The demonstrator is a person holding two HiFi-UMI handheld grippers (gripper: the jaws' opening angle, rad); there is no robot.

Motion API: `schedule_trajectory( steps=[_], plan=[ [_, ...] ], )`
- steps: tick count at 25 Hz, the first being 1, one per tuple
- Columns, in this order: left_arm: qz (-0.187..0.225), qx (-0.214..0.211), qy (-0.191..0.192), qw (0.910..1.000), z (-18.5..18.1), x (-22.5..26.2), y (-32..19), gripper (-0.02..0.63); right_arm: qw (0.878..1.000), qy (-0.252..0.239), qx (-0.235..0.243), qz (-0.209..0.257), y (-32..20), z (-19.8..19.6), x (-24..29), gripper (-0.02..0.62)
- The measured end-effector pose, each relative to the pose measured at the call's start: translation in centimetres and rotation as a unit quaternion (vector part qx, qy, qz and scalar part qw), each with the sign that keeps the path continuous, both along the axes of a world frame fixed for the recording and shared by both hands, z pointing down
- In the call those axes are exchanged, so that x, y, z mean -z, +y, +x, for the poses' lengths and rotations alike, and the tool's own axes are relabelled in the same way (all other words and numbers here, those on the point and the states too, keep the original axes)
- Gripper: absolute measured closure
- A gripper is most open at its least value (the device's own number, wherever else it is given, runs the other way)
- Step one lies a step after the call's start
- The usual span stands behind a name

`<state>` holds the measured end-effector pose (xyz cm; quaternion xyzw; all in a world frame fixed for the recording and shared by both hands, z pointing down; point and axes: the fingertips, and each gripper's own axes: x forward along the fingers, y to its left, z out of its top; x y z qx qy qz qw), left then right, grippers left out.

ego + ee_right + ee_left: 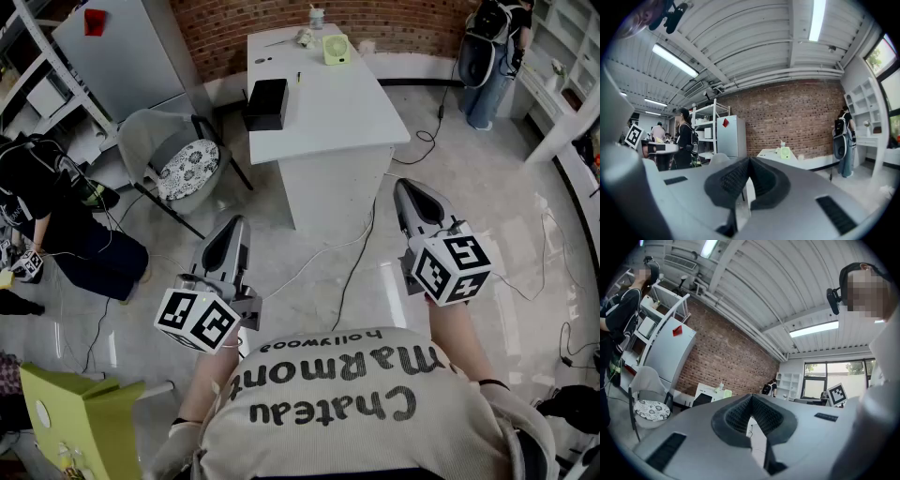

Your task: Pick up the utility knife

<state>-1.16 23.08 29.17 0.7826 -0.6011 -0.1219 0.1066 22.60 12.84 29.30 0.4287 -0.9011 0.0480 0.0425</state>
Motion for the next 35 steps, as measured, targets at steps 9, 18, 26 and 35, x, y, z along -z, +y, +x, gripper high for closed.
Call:
schedule_trajectory(
  steps=[9, 18, 26, 35],
  plan=[
    [-0.006, 0.006, 0.0, 1.0, 2.4, -1.6, 0.3, 0.606, 0.999, 0.04, 0.011, 0.007, 0.4, 1.8, -2.3, 0.592],
    [-0.035, 0.01, 0.01, 0.9993, 4.1, -5.4, 1.0, 0.606, 0.999, 0.016, 0.024, -0.033, 0.7, 3.7, -5.7, 0.592],
    [-0.059, -0.021, 0.026, 0.9977, 3.9, -8.4, -3.1, 0.606, 0.995, -0.018, 0.007, -0.099, -2.3, 3.9, -9.6, 0.592],
    [-0.057, -0.036, 0.027, 0.9974, -1.0, -8.3, -11.4, 0.606, 0.992, -0.038, 0.0, -0.121, -9.9, -1.3, -10.1, 0.592]
  ],
)
